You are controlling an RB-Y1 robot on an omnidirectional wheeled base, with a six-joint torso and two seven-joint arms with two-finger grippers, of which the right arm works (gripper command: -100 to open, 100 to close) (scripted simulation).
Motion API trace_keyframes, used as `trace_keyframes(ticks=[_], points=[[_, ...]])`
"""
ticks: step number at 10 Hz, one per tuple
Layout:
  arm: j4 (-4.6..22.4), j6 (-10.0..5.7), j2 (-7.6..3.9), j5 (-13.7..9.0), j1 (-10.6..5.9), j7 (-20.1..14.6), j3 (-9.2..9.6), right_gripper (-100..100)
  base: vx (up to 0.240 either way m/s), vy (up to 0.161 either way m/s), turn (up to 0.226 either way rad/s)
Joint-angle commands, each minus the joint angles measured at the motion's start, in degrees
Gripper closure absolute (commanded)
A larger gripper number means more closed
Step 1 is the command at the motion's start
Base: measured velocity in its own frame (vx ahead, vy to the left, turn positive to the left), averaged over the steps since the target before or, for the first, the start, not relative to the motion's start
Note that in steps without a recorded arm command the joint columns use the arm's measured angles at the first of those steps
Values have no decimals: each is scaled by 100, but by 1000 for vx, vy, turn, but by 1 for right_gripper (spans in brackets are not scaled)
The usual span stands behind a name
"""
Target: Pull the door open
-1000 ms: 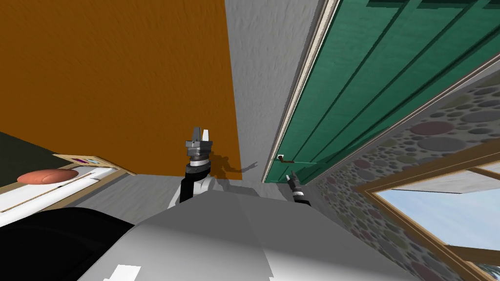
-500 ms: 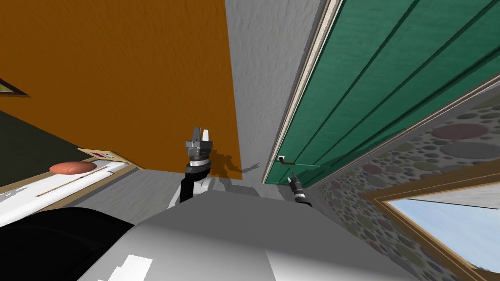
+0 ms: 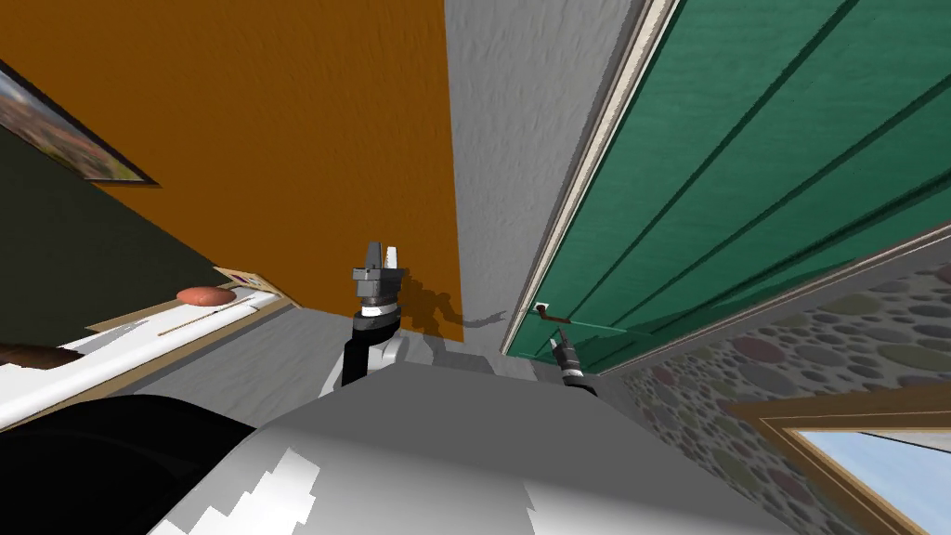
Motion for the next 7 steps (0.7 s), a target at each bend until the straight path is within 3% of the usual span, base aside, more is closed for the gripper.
trace_keyframes(ticks=[1,5,6,7], points=[[52,107,83,-88,-98,149,-160,-100,56,-96,250],[397,313,329,-364,-450,554,-662,-100,62,-99,317],[456,348,371,-411,-510,623,-748,-100,51,-102,190],[485,283,338,-376,-502,561,-683,-100,20,-43,34]])
